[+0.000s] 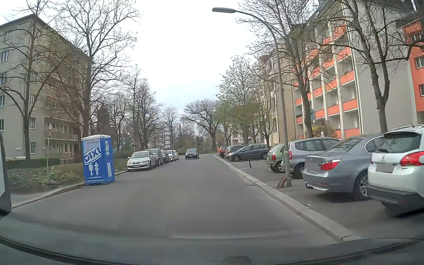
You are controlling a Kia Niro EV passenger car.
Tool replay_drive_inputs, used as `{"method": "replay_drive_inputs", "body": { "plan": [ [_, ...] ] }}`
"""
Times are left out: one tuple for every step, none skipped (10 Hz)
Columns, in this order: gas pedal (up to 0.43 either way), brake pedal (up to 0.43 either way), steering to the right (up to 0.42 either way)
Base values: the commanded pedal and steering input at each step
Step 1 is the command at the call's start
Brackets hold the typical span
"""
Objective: Follow the waypoints while adhering to traffic rules and regulations
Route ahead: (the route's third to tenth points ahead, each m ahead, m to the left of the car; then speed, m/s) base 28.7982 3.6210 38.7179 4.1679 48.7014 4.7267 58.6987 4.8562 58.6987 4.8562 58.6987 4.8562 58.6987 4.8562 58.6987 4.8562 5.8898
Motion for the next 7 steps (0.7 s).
{"method": "replay_drive_inputs", "body": {
  "plan": [
    [0.067, 0.000, -0.006],
    [0.067, 0.000, -0.006],
    [0.067, 0.000, -0.006],
    [0.067, 0.000, -0.006],
    [0.067, 0.000, -0.006],
    [0.067, 0.000, -0.006],
    [0.067, 0.000, -0.005]
  ]
}}
